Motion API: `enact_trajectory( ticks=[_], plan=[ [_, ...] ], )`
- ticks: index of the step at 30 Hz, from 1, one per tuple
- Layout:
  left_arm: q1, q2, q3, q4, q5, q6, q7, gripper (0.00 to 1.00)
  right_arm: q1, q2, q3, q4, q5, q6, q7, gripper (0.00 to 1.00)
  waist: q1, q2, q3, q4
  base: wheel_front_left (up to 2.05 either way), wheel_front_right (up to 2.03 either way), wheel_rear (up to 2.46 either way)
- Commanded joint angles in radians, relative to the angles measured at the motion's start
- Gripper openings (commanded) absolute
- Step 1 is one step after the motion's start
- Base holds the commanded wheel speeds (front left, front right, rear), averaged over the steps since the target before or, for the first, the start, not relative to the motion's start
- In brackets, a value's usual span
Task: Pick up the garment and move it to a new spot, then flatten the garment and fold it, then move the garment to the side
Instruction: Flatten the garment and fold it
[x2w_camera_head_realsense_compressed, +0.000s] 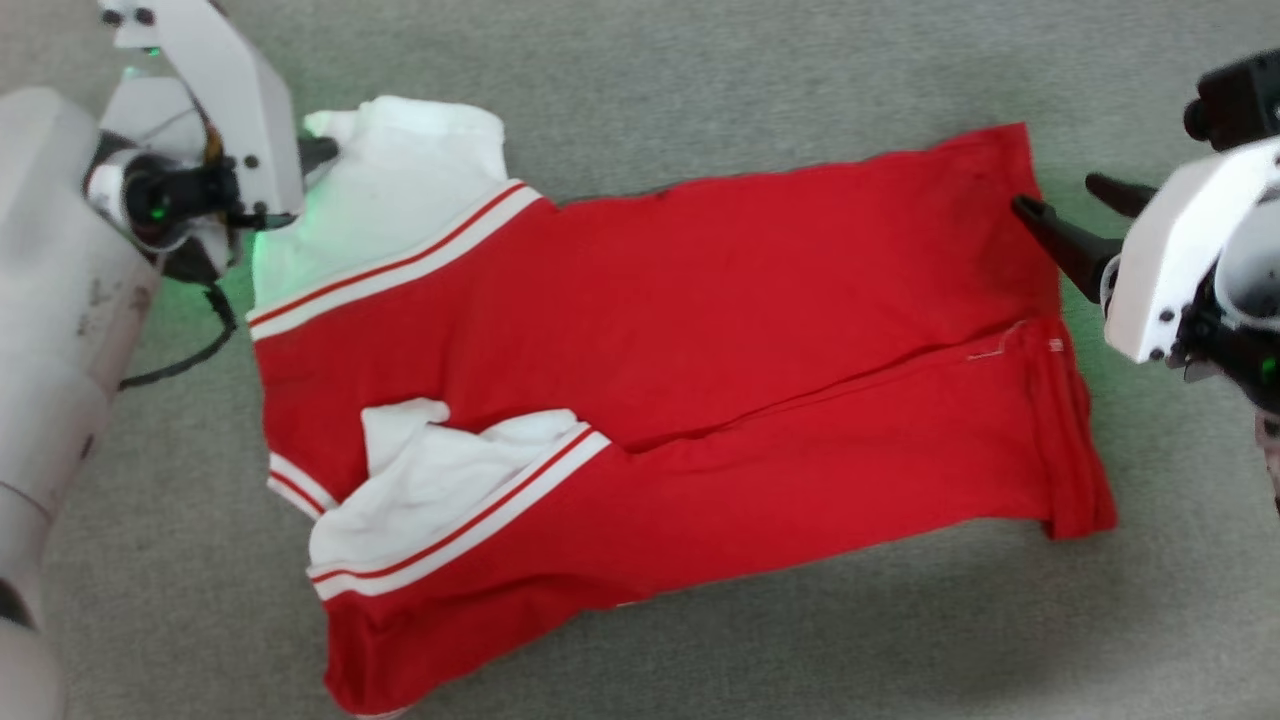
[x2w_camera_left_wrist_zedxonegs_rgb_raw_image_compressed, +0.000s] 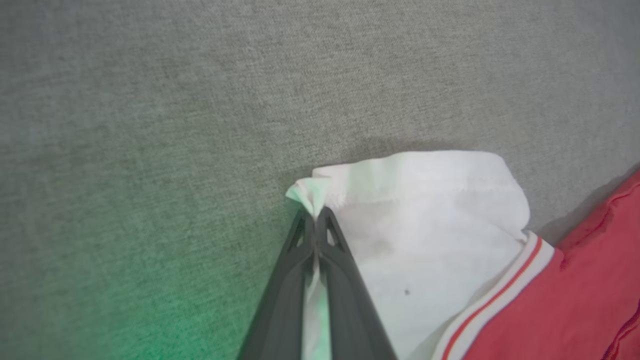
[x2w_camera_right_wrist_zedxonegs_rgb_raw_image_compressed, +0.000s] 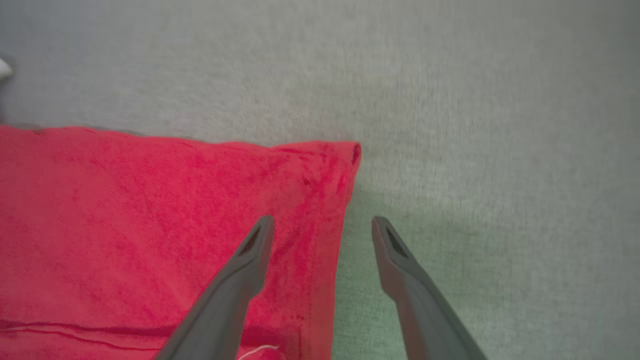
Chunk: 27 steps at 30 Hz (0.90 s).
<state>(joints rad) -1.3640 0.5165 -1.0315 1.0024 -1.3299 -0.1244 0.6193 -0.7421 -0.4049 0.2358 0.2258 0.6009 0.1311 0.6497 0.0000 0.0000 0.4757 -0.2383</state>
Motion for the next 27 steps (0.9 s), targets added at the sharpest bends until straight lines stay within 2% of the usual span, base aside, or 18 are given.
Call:
enact_trajectory(
  ticks=[1, 4, 7, 13, 14, 15, 16, 22, 27],
  plan=[
    [0.026, -0.022, -0.017, -0.003, -0.003, -0.007, 0.005, 0.00, -0.035, 0.000, 0.015, 0.046, 0.025, -0.001, 0.056, 1.00, 0.0000, 0.0000, 0.012, 0.026, 0.00, 0.00, 0.00],
    [0.022, -0.037, -0.023, -0.020, -0.004, -0.007, -0.001, 0.00, -0.112, -0.018, 0.032, 0.139, 0.047, -0.001, 0.154, 1.00, 0.0000, 0.0000, 0.019, 0.046, 0.00, 0.00, 0.00],
    [0.018, -0.044, -0.030, -0.048, -0.010, -0.007, -0.002, 0.00, -0.163, -0.025, 0.050, 0.214, 0.051, -0.001, 0.201, 1.00, 0.0000, 0.0000, 0.028, 0.067, 0.00, 0.00, 0.00],
    [0.016, -0.038, -0.039, -0.090, -0.017, -0.007, -0.015, 0.00, -0.229, -0.021, 0.091, 0.324, 0.052, -0.001, 0.180, 1.00, 0.0000, 0.0000, 0.045, 0.094, 0.00, 0.00, 0.00],
    [0.019, -0.037, -0.041, -0.097, -0.019, -0.006, -0.018, 0.00, -0.235, -0.020, 0.097, 0.337, 0.053, -0.001, 0.167, 0.94, 0.0000, 0.0000, 0.046, 0.097, 0.00, 0.00, 0.00],
    [0.022, -0.036, -0.042, -0.104, -0.020, -0.006, -0.022, 0.00, -0.240, -0.021, 0.108, 0.346, 0.055, -0.001, 0.153, 0.38, 0.0000, 0.0000, 0.046, 0.101, 0.00, 0.00, 0.00],
    [0.026, -0.035, -0.043, -0.112, -0.023, -0.006, -0.027, 0.00, -0.242, -0.024, 0.115, 0.357, 0.060, -0.001, 0.141, 0.00, 0.0000, 0.0000, 0.045, 0.104, 0.00, 0.00, 0.00],
    [0.035, -0.025, -0.023, -0.199, -0.055, -0.007, -0.096, 0.00, -0.241, -0.073, 0.157, 0.356, 0.107, -0.001, 0.047, 0.00, 0.0000, 0.0000, 0.001, 0.130, 0.00, 0.00, 0.00],
    [0.073, 0.025, -0.010, -0.330, -0.085, -0.007, -0.167, 0.00, -0.177, -0.127, 0.201, 0.275, 0.159, -0.001, -0.039, 0.00, 0.0000, 0.0000, -0.063, 0.155, 0.00, 0.00, 0.00]
  ],
)
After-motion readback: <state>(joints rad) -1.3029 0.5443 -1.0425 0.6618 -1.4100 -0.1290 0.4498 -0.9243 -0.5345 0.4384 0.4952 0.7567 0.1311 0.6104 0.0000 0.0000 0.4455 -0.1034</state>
